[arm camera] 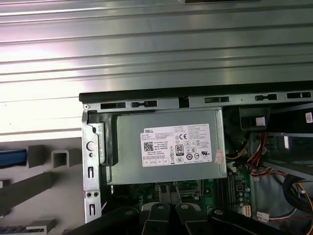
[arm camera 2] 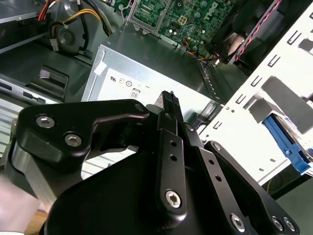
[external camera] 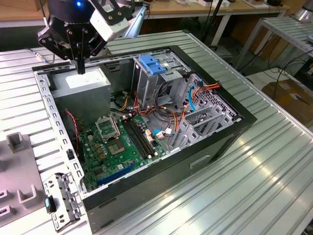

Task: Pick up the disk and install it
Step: 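Reach for the disk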

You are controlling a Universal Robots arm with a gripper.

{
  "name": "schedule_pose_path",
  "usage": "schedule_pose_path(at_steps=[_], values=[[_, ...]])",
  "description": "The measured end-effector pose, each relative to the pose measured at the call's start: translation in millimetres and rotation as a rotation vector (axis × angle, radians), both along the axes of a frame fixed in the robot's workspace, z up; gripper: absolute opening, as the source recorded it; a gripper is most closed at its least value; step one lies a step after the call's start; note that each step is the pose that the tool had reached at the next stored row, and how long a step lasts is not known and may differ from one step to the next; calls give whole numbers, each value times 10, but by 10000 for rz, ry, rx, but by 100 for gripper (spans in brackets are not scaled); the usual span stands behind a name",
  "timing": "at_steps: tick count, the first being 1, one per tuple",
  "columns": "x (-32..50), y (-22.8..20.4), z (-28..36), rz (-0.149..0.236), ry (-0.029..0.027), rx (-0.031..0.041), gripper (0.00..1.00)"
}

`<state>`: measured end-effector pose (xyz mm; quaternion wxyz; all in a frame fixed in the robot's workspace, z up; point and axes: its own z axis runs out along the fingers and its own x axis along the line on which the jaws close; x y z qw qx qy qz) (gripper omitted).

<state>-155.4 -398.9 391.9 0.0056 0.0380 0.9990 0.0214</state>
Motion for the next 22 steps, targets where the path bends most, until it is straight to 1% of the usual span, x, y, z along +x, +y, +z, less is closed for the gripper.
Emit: schedule_pose_path(at_steps=[9, 11, 22], values=[[-62, 0, -3, 0, 47, 0, 11], [-90, 0, -5, 0, 66, 0, 11], [-172, 0, -8, 0, 120, 0, 11]])
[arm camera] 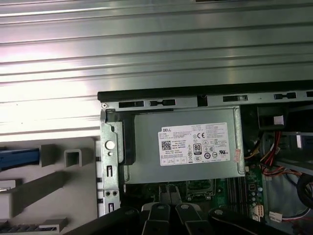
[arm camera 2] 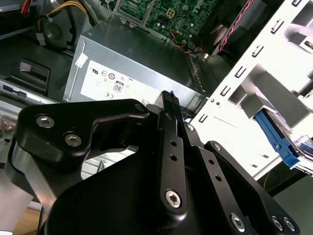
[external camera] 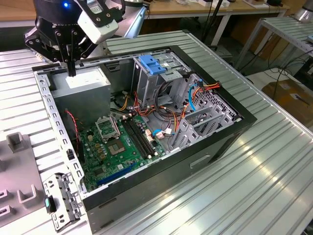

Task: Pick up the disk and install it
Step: 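Reach for the disk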

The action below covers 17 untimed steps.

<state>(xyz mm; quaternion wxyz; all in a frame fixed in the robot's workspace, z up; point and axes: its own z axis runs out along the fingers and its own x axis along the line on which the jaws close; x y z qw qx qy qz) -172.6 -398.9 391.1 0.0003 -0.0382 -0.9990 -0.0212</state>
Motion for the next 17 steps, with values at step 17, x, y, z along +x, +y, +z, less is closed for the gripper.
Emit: schedule_pose_path(at_steps=[17], values=[[-100, 0, -5, 0, 93, 0, 11]])
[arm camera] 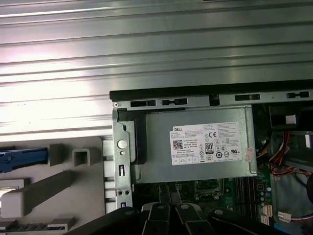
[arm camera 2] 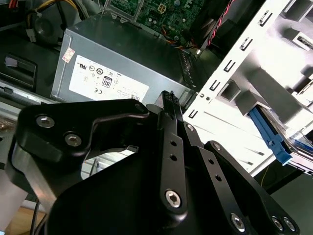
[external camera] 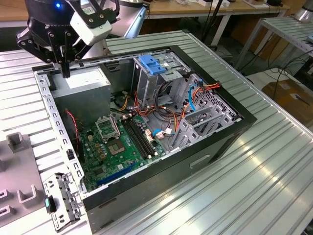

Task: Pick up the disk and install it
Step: 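Reach for the disk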

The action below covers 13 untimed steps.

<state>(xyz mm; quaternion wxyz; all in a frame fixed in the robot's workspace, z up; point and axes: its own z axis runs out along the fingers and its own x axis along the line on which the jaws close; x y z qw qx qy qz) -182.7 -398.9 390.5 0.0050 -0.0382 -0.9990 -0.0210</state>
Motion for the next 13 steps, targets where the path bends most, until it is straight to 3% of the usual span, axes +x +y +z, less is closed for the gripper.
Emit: schedule_pose_path(at_steps=[13], values=[[-81, 0, -4, 0, 56, 0, 11]])
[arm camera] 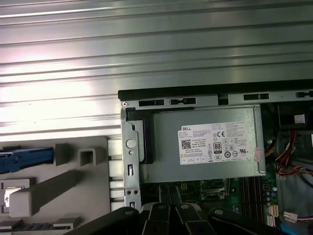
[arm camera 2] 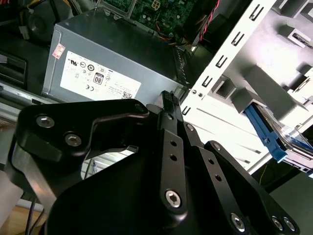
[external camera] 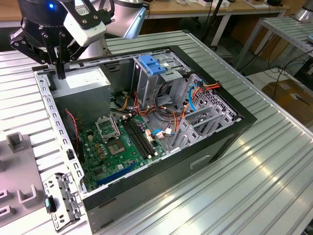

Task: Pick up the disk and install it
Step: 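Reach for the disk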

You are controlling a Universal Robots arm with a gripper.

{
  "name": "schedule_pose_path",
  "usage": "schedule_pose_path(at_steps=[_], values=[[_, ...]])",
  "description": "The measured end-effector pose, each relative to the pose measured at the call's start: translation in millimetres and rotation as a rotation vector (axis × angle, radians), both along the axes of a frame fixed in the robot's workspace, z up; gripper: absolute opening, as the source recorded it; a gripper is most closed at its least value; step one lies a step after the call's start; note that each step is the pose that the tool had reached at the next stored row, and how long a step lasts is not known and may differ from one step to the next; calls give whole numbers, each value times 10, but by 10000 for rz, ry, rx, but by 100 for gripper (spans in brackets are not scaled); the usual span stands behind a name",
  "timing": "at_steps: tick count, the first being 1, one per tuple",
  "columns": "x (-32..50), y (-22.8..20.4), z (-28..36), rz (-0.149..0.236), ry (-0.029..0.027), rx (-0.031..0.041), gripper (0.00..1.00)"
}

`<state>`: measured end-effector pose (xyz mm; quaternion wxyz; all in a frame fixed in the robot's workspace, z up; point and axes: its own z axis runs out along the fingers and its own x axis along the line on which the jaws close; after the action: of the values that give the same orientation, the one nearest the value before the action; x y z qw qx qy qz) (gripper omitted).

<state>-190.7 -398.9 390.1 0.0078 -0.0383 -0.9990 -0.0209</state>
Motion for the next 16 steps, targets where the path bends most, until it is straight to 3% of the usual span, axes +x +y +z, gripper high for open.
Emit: schedule_pose_path(at_steps=[10, 14, 16], values=[[-84, 0, -3, 0, 33, -1, 11], [-239, 4, -5, 0, 33, 0, 11], [-385, 55, -9, 0, 31, 1, 11]])
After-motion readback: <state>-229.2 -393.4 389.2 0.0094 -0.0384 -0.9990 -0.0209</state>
